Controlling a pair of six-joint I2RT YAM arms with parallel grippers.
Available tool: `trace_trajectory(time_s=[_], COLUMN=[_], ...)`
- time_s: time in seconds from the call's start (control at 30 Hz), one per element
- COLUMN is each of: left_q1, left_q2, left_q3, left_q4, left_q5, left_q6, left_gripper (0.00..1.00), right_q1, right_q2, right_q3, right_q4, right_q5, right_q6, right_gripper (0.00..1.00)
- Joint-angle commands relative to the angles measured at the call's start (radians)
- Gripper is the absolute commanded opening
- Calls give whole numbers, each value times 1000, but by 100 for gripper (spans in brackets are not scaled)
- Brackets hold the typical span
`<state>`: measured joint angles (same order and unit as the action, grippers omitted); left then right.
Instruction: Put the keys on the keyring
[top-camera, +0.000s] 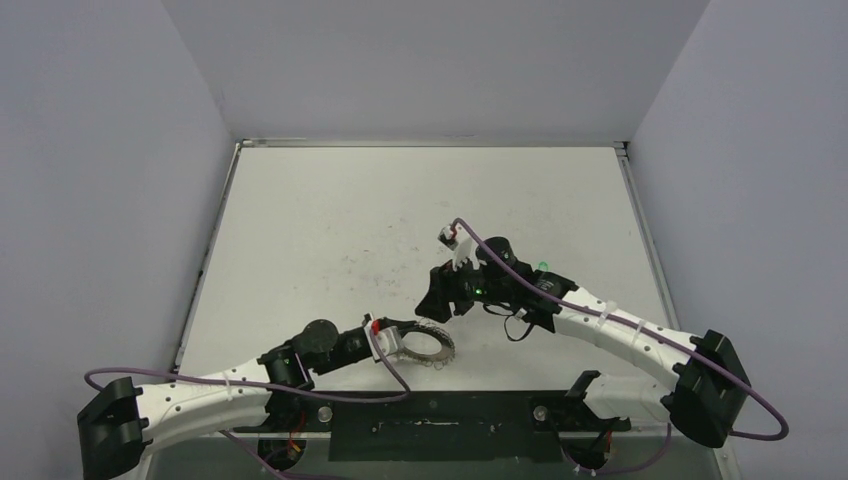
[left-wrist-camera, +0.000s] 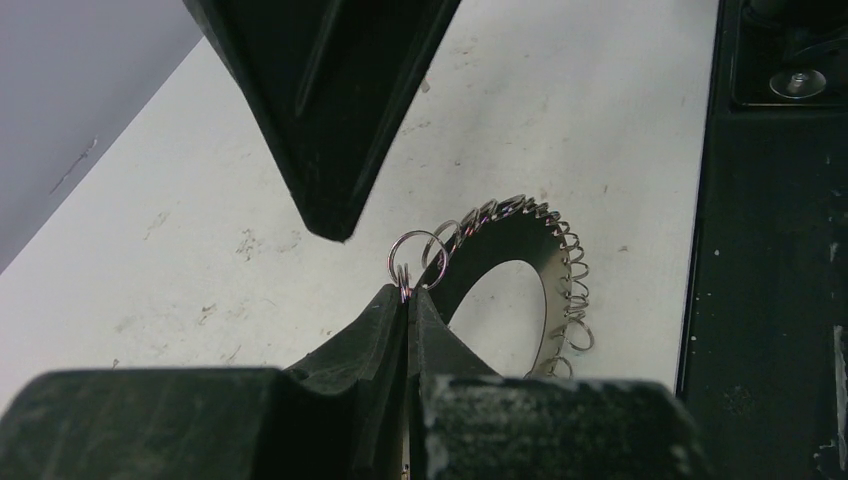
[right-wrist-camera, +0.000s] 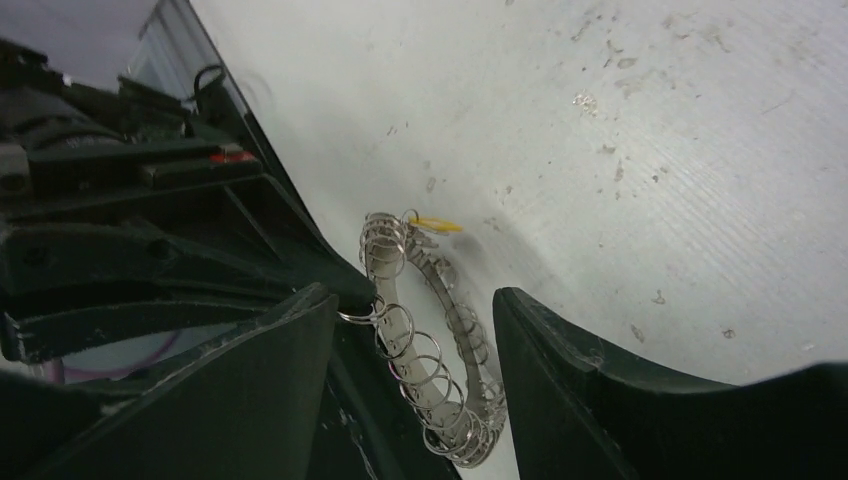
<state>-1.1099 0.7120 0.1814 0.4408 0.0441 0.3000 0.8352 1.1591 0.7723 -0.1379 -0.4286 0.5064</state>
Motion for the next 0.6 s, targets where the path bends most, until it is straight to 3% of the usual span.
trace_trajectory(time_s=[0.0,0.17,0.47,0.57], left_q1=[2,2,2,2], left_q2=[-27,-33,-27,-24], left_q3=[0,2,7,10], left_q4=[2,-7,-8,-8], left_q5=[57,63,72,78], left_q6=[20,25,31,33], left_gripper=[0,0,0,0], right_q1=[25,25,25,25], right_q2=[65,84,118,131], right_q3=[99,133,119,123], right_q4=[-136,-198,-184,-182], right_q5=[-160,-169,-192,-185], right_q6=[-219,-255,-241,-240], right_gripper=[58,45,36,28])
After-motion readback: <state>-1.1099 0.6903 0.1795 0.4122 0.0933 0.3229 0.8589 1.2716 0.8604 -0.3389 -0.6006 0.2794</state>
